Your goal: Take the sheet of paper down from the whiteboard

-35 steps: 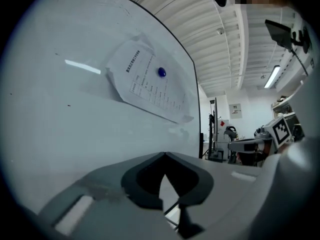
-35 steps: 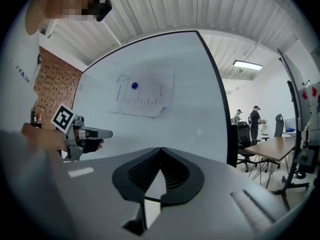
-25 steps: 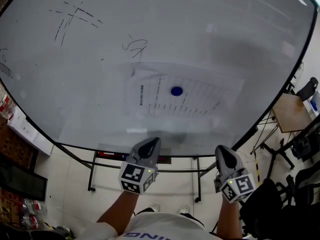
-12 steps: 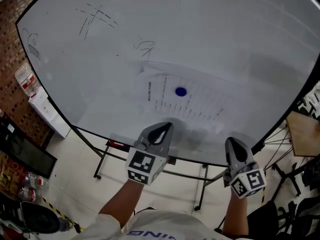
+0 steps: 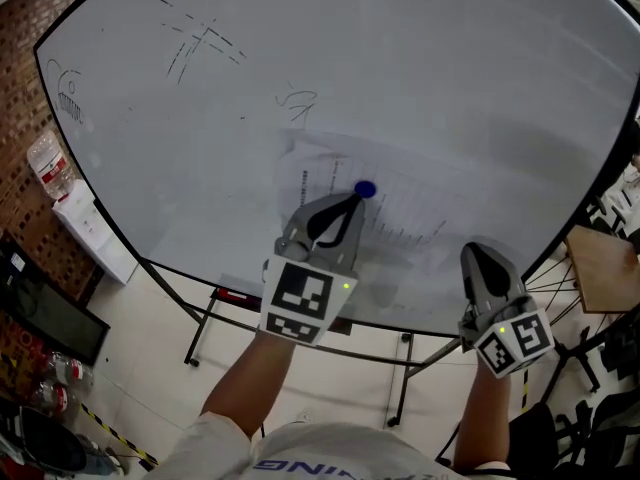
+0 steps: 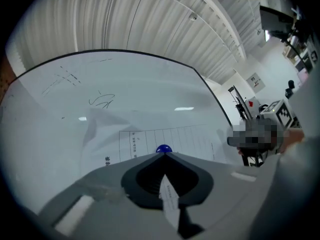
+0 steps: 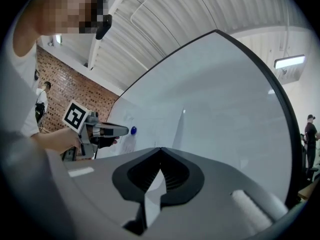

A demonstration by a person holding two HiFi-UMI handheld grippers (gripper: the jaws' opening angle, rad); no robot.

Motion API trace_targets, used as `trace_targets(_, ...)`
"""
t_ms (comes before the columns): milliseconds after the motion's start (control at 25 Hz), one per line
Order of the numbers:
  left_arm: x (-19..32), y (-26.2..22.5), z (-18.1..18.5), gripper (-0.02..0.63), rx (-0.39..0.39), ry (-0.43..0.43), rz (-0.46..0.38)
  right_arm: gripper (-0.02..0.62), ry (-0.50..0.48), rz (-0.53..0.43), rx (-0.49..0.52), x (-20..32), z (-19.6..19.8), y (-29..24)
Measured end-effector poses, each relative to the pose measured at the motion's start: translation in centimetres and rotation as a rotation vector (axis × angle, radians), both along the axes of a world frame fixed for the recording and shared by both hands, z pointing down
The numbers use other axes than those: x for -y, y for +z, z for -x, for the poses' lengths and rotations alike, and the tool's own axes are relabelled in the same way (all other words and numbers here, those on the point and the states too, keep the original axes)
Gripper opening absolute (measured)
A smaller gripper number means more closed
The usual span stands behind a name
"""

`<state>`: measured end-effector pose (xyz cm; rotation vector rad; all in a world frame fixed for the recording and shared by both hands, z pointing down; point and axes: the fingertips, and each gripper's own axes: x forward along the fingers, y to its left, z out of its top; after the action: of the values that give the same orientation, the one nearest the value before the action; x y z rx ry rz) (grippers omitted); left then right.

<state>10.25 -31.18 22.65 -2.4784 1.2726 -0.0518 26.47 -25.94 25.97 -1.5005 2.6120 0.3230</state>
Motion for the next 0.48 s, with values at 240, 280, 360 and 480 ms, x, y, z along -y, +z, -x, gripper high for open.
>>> trace_targets(240, 0.0, -0.4, -0.3, 0.094, 0.112, -0.048, -0.095, 0.007, 0.02, -0.036, -0.008, 0.0, -0.1, -1.6)
trace_targets(280, 0.2, -0.2, -0.6, 0.119, 0.132, -0.055, -0.1, 0.007, 0.024, -0.036, -0.01, 0.0, -0.2, -1.6)
trace_targets(360, 0.6, 0.1, -1.0, 0.149, 0.175, -0.077, -0.109, 0.008, 0.032, -0.035, -0.016, 0.2, -0.3, -1.4)
trace_targets(480, 1.0, 0.2, -1.2, 0.167, 0.222, -0.112, -0.13, 0.007, 0.032, -0.033, -0.011, 0.1, -0.3, -1.2)
